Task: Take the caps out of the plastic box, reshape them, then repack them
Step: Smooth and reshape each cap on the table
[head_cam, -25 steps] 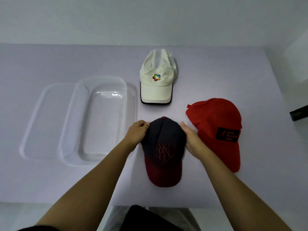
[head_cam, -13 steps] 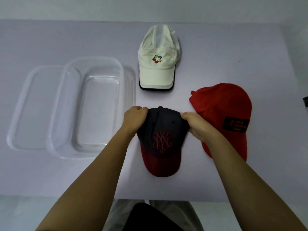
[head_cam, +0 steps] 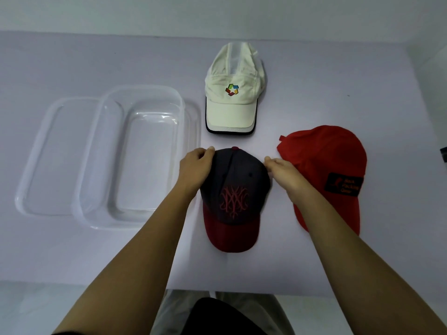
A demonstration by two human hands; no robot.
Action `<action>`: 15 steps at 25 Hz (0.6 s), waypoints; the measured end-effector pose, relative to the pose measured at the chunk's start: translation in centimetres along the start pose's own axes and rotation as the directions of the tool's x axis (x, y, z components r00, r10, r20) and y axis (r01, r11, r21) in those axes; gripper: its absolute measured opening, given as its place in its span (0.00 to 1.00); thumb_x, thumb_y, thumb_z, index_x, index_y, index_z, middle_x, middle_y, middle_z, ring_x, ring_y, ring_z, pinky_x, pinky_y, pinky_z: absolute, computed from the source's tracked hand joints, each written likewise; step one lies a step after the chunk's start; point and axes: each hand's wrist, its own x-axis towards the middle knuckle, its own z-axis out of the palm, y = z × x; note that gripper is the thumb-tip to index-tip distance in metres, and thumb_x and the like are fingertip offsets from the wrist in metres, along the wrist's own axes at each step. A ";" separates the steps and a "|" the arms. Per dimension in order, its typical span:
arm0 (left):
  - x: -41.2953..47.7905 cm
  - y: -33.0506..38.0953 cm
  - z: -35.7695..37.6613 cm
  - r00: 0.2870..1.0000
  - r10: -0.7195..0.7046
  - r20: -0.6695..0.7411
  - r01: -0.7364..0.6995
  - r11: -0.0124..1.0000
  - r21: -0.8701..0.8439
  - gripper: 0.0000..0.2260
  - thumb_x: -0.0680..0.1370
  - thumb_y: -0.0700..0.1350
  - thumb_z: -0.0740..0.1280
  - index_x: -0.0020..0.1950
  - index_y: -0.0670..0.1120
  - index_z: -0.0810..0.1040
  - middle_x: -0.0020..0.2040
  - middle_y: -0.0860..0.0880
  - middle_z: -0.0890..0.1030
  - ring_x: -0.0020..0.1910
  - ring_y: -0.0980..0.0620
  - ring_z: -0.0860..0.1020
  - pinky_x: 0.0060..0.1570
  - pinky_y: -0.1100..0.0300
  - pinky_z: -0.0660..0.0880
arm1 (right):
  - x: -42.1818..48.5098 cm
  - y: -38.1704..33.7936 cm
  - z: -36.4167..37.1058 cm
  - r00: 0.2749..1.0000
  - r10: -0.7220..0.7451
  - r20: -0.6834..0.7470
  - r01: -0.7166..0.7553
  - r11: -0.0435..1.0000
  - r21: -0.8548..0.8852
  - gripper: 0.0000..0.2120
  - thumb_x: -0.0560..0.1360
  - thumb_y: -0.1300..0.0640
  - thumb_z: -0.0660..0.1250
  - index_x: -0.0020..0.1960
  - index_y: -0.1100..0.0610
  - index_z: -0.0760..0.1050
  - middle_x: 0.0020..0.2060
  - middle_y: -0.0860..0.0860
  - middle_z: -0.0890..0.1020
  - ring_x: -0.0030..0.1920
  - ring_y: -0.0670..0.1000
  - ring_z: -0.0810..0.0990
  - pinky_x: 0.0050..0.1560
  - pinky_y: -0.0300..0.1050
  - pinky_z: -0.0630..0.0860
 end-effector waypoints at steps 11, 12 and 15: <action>-1.1 1.0 0.2 0.983 0.180 -0.034 -0.179 0.983 0.030 0.14 0.83 0.50 0.51 0.50 0.46 0.75 0.48 0.51 0.74 0.46 0.57 0.72 0.49 0.61 0.67 | -1.3 1.2 0.1 0.987 -0.079 -0.141 0.087 0.995 0.053 0.16 0.80 0.50 0.55 0.61 0.58 0.71 0.46 0.50 0.75 0.49 0.50 0.73 0.50 0.45 0.69; -1.9 0.5 0.2 0.973 0.229 -0.023 -0.227 0.972 0.065 0.14 0.83 0.49 0.52 0.61 0.47 0.73 0.57 0.51 0.73 0.56 0.55 0.71 0.58 0.62 0.64 | -1.9 1.8 0.1 0.980 -0.125 -0.156 0.134 0.990 0.048 0.14 0.80 0.51 0.56 0.61 0.57 0.71 0.51 0.50 0.76 0.51 0.49 0.73 0.51 0.43 0.69; -5.2 -1.7 0.7 0.948 0.319 0.005 -0.316 0.937 0.152 0.26 0.81 0.51 0.58 0.77 0.45 0.55 0.77 0.46 0.57 0.75 0.51 0.56 0.69 0.63 0.52 | -3.8 3.5 0.5 0.940 -0.294 -0.174 0.300 0.954 0.008 0.25 0.76 0.49 0.64 0.71 0.53 0.63 0.69 0.51 0.68 0.67 0.49 0.68 0.64 0.45 0.67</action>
